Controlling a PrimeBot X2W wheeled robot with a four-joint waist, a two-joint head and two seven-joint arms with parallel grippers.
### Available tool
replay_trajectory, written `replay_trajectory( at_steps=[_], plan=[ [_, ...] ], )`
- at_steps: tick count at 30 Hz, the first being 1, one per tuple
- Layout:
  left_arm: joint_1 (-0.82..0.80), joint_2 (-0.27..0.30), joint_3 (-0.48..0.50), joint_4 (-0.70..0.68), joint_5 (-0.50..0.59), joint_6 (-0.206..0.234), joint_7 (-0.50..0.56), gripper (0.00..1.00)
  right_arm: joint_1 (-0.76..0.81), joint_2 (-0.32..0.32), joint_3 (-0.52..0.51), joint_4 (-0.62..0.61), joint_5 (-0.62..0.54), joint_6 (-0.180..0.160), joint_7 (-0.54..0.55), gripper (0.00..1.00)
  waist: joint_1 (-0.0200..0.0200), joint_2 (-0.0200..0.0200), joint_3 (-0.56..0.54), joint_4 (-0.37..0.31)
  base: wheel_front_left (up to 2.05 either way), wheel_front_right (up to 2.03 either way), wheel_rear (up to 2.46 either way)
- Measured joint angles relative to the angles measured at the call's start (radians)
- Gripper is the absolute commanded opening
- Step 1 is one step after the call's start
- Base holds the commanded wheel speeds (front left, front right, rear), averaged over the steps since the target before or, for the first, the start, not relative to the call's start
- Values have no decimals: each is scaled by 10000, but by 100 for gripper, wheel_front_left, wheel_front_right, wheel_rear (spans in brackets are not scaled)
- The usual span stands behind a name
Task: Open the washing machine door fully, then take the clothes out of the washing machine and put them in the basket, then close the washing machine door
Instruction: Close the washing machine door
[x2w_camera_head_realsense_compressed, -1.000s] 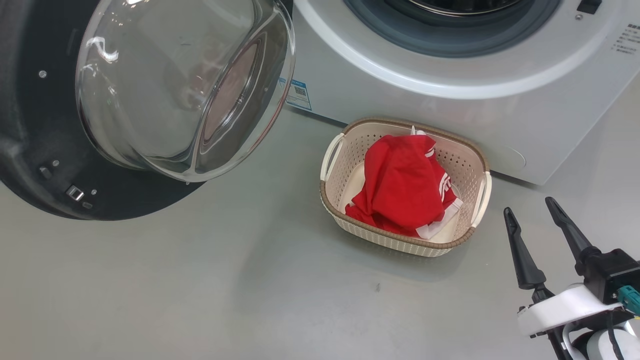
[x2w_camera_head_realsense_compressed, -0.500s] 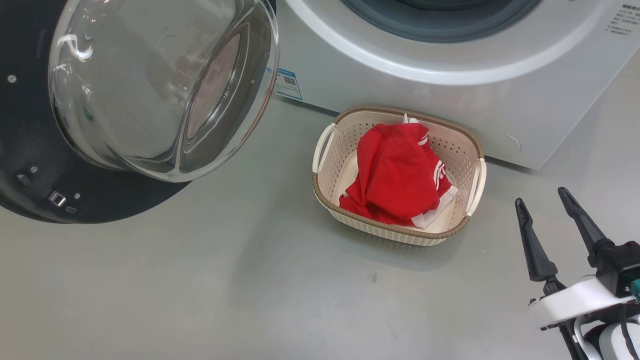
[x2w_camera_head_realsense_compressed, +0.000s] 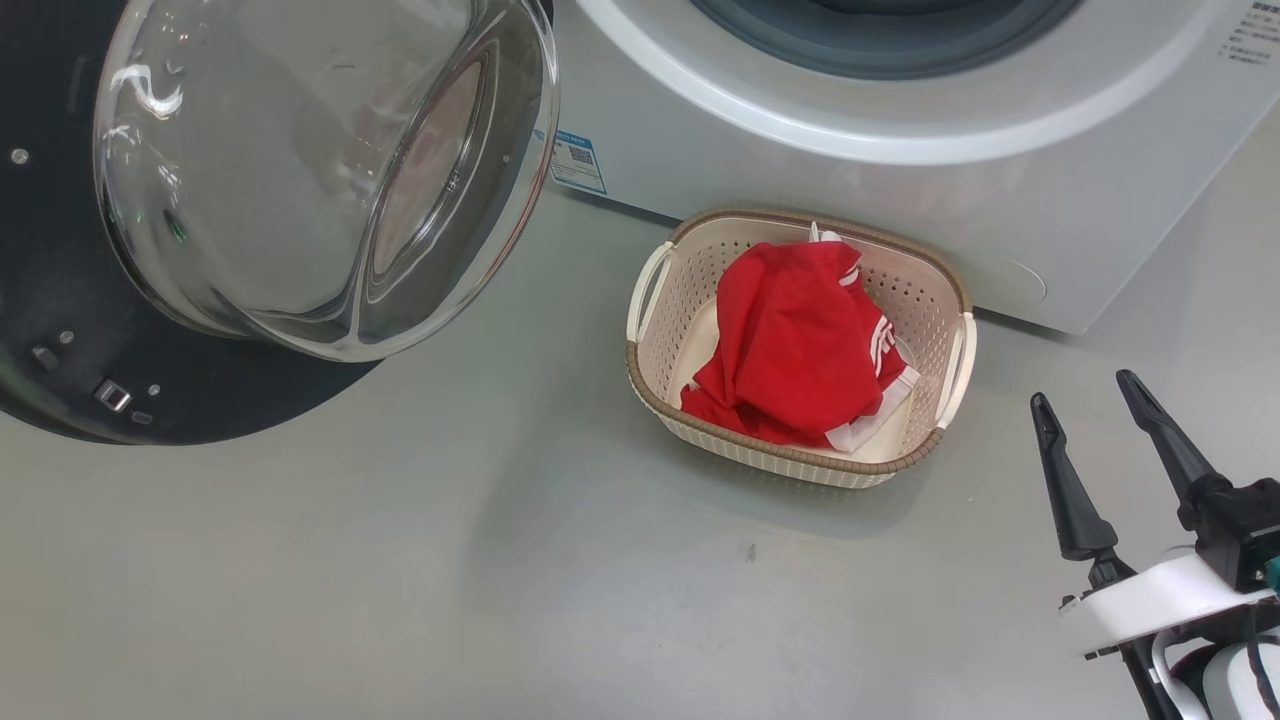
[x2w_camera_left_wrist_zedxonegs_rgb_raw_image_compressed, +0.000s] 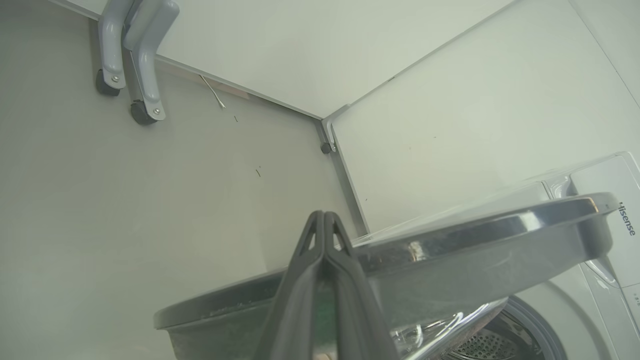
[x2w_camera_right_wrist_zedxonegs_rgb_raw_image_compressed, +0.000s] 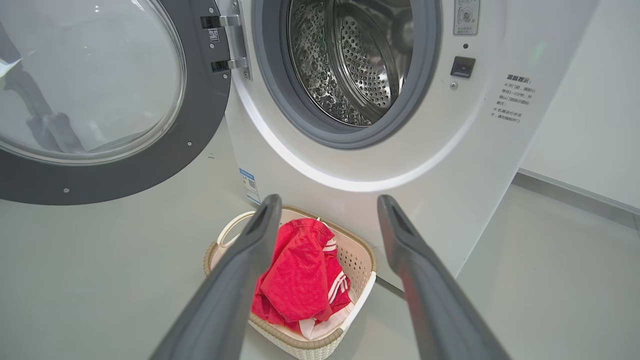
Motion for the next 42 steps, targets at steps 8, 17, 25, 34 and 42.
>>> replay_trajectory(
  at_steps=[8, 17, 25, 34, 42],
  plan=[
    [-139, -13, -174, 295, -52, 0, 234, 0, -3, -50, 27, -109, 2, 15, 81, 100, 0, 0, 70, -48, 0, 0, 0],
    [-271, 25, -196, 383, -209, -15, 673, 0, -4, -98, -13, -140, 13, 13, 92, 100, 0, 0, 133, -104, 0, 0, 0],
    [-168, 111, -232, 288, -573, -456, 1337, 0, -3, -130, -48, -144, 15, 13, 121, 100, 0, 0, 138, -53, 0, 0, 0],
    [101, 59, -433, -326, -897, -1298, 2013, 0, 22, -188, -192, -199, 29, -13, 119, 100, 0, 0, 115, 133, 0, 0, 0],
    [528, -311, -585, -813, -1444, -1964, 2665, 0, 21, -192, -100, -224, 29, -12, 123, 100, 0, 0, 41, 284, 0, 0, 0]
  ],
)
